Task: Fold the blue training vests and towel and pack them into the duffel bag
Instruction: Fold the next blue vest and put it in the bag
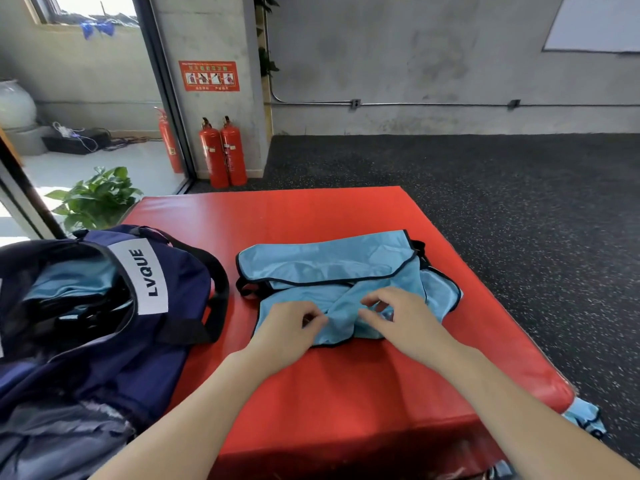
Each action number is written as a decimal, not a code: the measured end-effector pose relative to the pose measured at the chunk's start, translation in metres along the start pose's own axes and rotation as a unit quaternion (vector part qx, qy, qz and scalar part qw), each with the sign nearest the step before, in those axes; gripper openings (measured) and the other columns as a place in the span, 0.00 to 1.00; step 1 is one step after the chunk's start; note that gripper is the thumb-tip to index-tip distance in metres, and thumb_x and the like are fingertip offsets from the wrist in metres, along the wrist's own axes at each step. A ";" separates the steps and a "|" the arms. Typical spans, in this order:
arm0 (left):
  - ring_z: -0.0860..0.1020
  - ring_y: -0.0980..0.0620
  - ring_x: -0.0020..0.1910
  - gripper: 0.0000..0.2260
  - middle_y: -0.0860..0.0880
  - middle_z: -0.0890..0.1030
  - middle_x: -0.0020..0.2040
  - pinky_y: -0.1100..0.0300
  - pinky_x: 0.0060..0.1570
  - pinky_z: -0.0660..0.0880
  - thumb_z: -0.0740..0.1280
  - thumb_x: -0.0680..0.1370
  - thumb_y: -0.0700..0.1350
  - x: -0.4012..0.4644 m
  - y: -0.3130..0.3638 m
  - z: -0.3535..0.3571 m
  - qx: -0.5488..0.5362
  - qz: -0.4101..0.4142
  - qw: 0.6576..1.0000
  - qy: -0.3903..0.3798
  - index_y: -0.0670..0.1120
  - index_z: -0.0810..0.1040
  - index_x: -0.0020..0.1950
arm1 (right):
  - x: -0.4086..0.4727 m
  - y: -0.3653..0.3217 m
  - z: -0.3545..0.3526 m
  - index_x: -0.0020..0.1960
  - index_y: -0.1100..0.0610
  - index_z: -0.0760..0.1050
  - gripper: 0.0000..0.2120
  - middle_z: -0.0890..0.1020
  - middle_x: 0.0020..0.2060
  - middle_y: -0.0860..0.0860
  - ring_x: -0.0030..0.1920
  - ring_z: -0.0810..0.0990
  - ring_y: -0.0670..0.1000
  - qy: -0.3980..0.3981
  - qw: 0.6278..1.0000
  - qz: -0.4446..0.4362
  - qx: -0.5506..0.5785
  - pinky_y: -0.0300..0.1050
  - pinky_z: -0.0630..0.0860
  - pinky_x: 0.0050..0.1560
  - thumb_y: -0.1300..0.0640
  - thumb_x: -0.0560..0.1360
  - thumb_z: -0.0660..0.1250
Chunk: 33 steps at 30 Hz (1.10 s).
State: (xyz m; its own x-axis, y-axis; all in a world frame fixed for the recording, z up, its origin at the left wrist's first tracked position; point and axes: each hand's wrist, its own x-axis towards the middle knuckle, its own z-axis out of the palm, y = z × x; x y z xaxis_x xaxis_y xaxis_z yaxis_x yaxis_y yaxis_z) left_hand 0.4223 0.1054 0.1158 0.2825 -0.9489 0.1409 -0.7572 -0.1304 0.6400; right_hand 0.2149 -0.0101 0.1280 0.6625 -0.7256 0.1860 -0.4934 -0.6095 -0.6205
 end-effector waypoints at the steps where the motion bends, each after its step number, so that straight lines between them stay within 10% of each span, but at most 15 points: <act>1: 0.77 0.61 0.37 0.08 0.57 0.80 0.35 0.64 0.41 0.70 0.68 0.79 0.50 0.000 0.000 -0.001 -0.009 -0.009 1.000 0.006 0.55 0.79 0.39 | -0.003 -0.002 0.000 0.55 0.49 0.81 0.08 0.80 0.47 0.38 0.51 0.77 0.35 -0.001 1.000 -0.009 0.001 0.26 0.67 0.48 0.49 0.76 0.73; 14: 0.69 0.59 0.29 0.06 0.51 0.79 0.31 0.63 0.35 0.67 0.69 0.79 0.49 0.008 0.005 -0.012 -0.151 -0.095 0.982 0.063 0.50 0.83 0.44 | -0.013 -0.024 0.038 0.60 0.50 0.72 0.20 0.70 0.58 0.41 0.59 0.72 0.44 -0.006 0.989 -0.120 -0.089 0.43 0.76 0.56 0.52 0.72 0.76; 20: 0.75 0.56 0.35 0.05 0.46 0.84 0.39 0.59 0.42 0.72 0.70 0.79 0.49 0.009 -0.001 -0.014 -0.164 -0.106 0.979 0.061 0.51 0.84 0.45 | -0.005 -0.027 0.043 0.50 0.52 0.82 0.07 0.76 0.48 0.42 0.50 0.74 0.46 0.082 0.982 -0.161 -0.053 0.39 0.72 0.49 0.50 0.75 0.73; 33: 0.77 0.58 0.43 0.06 0.60 0.82 0.45 0.74 0.44 0.68 0.70 0.78 0.43 -0.022 0.033 -0.018 -0.062 -0.005 0.990 0.130 0.54 0.84 0.49 | -0.012 -0.046 0.026 0.46 0.50 0.82 0.04 0.83 0.37 0.41 0.38 0.80 0.45 0.001 0.992 -0.067 0.110 0.38 0.74 0.42 0.51 0.78 0.71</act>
State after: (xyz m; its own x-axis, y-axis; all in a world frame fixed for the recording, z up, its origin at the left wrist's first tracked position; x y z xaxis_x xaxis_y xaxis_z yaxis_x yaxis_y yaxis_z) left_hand 0.4013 0.1270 0.1474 0.4431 -0.8397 0.3139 -0.6807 -0.0873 0.7274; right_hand 0.2443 0.0349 0.1348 0.7129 -0.6431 0.2797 -0.2662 -0.6171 -0.7405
